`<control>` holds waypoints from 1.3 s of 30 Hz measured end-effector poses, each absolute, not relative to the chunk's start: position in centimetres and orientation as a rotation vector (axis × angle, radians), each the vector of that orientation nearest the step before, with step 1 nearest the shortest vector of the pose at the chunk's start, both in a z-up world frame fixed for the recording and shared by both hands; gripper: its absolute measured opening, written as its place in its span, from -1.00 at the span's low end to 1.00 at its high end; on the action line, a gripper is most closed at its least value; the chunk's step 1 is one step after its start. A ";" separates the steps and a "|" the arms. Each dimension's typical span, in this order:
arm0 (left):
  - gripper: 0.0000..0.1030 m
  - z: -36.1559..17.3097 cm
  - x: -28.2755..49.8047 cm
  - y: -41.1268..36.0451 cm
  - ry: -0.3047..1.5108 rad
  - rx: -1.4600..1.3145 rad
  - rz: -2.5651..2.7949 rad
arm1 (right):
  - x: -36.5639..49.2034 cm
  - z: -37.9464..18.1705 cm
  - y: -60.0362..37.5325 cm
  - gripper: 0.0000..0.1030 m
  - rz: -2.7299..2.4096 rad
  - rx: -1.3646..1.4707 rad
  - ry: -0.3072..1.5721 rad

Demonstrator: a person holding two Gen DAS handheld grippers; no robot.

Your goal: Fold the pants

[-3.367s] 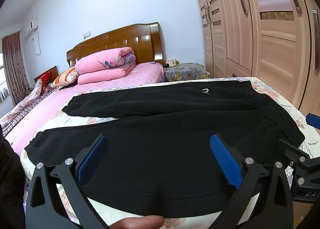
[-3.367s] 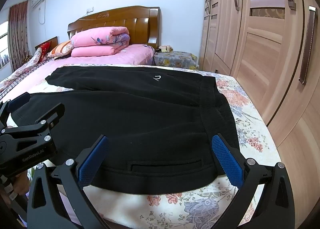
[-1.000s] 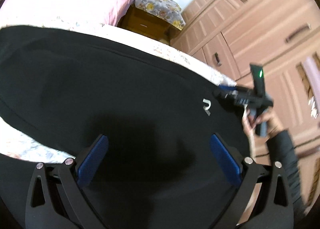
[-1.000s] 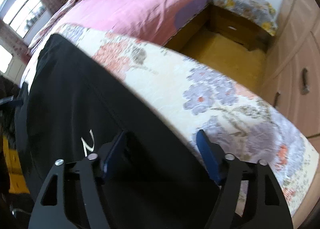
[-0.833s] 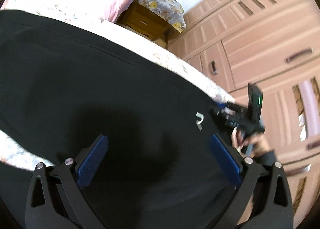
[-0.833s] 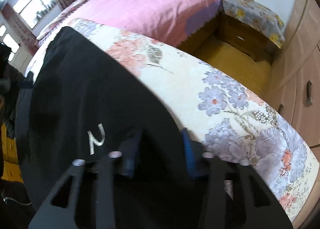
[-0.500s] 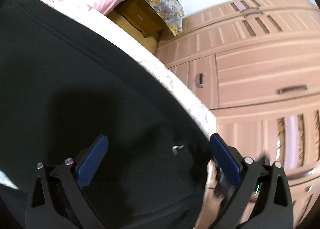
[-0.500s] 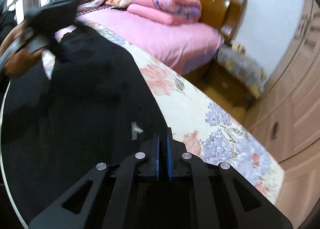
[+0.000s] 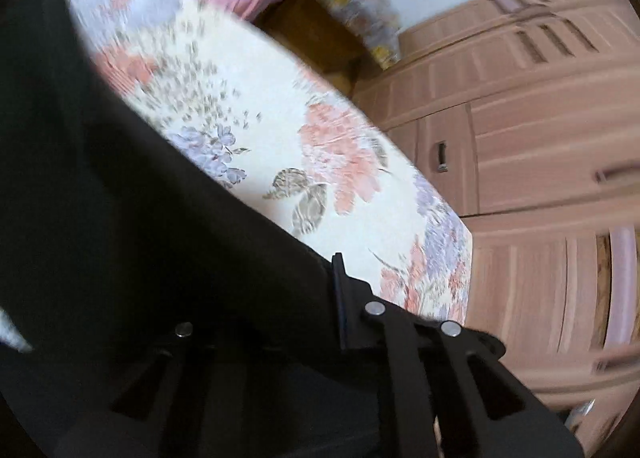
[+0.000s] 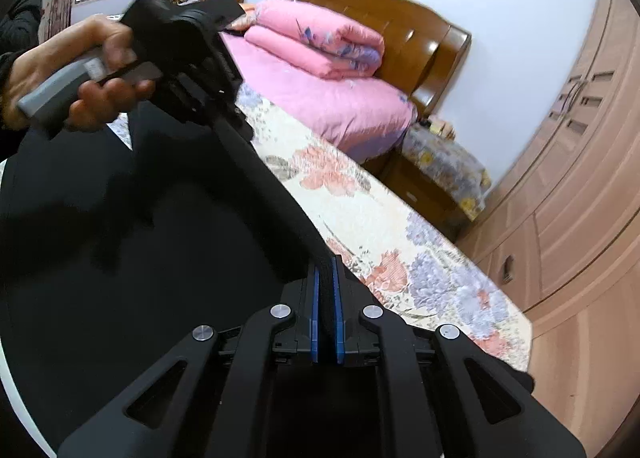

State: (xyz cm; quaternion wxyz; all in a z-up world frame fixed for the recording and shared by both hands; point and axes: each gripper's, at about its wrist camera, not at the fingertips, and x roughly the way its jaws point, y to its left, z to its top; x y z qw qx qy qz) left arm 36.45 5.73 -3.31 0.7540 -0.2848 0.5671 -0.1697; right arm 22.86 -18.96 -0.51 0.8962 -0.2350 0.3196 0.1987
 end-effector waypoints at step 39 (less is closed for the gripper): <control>0.38 -5.7 8.7 14.3 0.871 -0.551 -0.346 | -0.9 -9.7 -30.2 0.38 0.320 0.608 0.718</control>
